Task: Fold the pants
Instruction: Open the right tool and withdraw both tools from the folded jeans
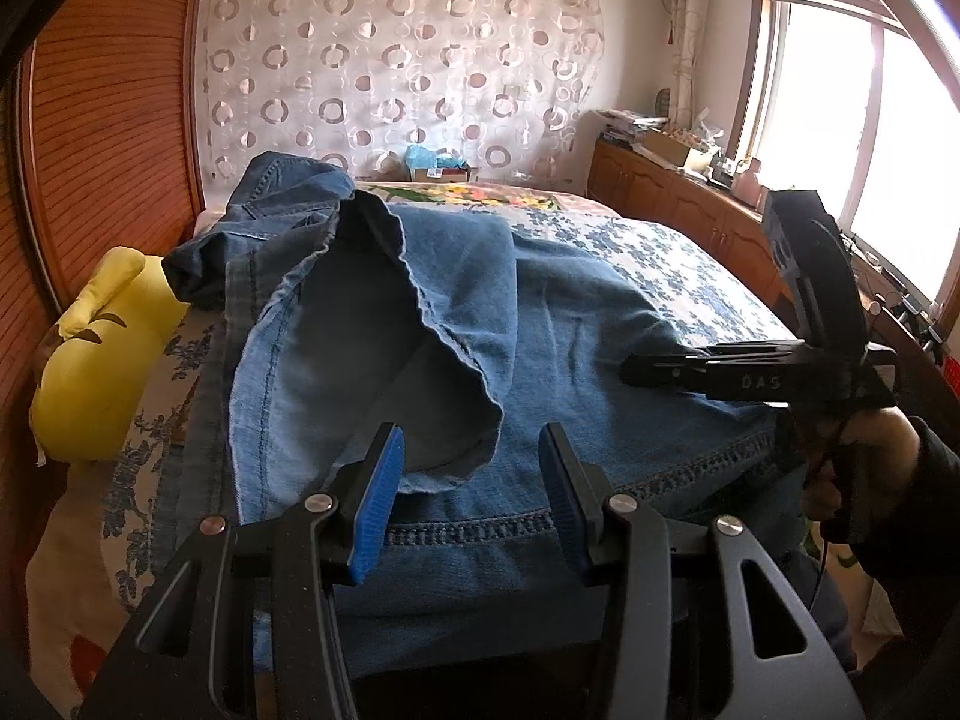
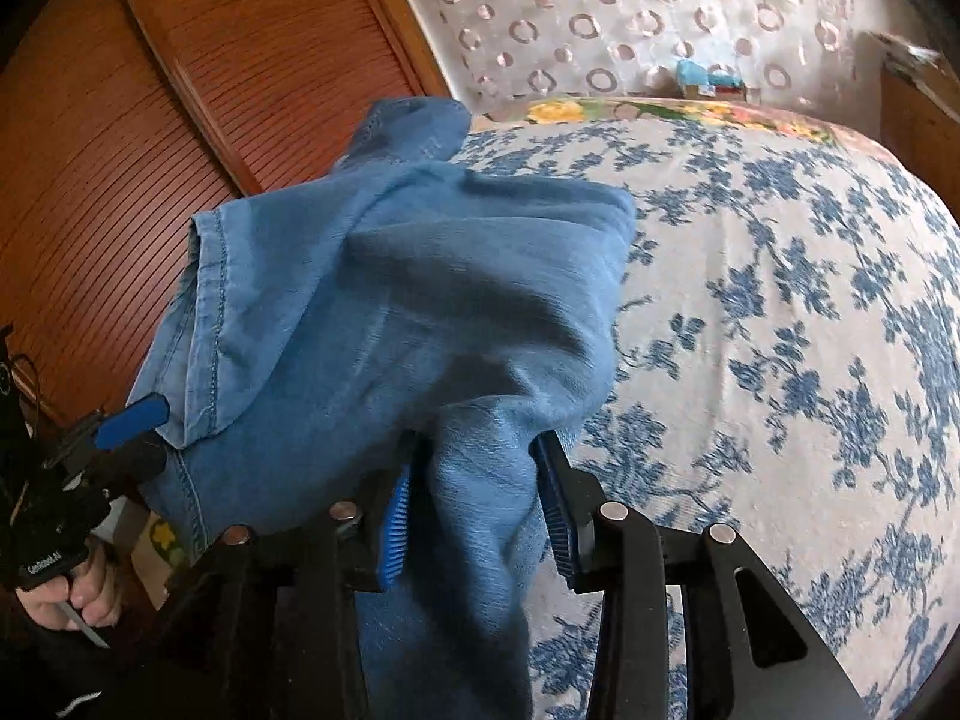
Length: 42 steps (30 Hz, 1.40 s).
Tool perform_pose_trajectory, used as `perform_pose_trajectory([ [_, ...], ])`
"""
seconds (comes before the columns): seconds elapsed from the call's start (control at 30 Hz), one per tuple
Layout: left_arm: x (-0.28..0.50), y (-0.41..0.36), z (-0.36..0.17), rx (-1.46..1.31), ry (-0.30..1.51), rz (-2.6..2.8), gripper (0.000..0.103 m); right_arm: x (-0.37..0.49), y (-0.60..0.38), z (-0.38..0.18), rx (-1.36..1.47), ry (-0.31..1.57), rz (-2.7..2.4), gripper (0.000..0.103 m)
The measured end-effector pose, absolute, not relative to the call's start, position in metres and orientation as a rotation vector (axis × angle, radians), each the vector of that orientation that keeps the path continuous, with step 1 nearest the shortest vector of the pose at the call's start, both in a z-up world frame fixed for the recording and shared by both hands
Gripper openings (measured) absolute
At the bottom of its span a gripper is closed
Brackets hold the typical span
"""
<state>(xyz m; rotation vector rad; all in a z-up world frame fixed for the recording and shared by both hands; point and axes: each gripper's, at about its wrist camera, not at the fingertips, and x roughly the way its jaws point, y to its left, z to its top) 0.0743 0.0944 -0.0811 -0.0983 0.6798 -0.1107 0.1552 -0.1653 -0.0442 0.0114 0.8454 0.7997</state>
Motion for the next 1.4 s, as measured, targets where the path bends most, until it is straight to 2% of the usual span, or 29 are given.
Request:
perform_pose_trajectory([
  [0.03,0.074,0.095,-0.081,-0.098,0.679,-0.111,0.048,0.155,-0.164,-0.045,0.005,0.835,0.815,0.019],
  [0.1,0.074,0.095,-0.081,-0.099,0.679,-0.111,0.048,0.153,-0.165,-0.041,-0.005,0.807,0.83,0.008],
  [0.37,0.074,0.094,-0.073,-0.087,0.666,-0.117,0.048,0.144,-0.201,-0.008,-0.009,0.644,0.809,0.005],
  [0.6,0.082,0.081,-0.066,-0.072,0.661,-0.137,0.048,0.159,-0.261,0.003,-0.015,0.614,0.671,0.005],
  [0.77,0.094,0.064,-0.06,-0.056,0.65,-0.177,0.048,0.181,-0.313,-0.017,-0.04,0.655,0.506,0.006],
  [0.87,0.102,0.052,-0.058,-0.055,0.642,-0.207,0.048,0.19,-0.33,-0.039,-0.046,0.706,0.466,0.01],
  [1.0,0.113,0.035,-0.054,-0.065,0.635,-0.258,0.048,0.19,-0.342,-0.054,-0.076,0.699,0.379,0.03],
  [1.13,0.131,0.018,-0.052,-0.07,0.653,-0.305,0.048,0.188,-0.348,-0.063,-0.057,0.689,0.385,0.039],
  [1.2,0.139,0.012,-0.051,-0.068,0.658,-0.317,0.048,0.186,-0.344,-0.066,-0.067,0.68,0.392,0.049],
  [1.4,0.167,-0.009,-0.05,-0.065,0.685,-0.344,0.044,0.182,-0.334,-0.074,-0.096,0.675,0.409,0.055],
])
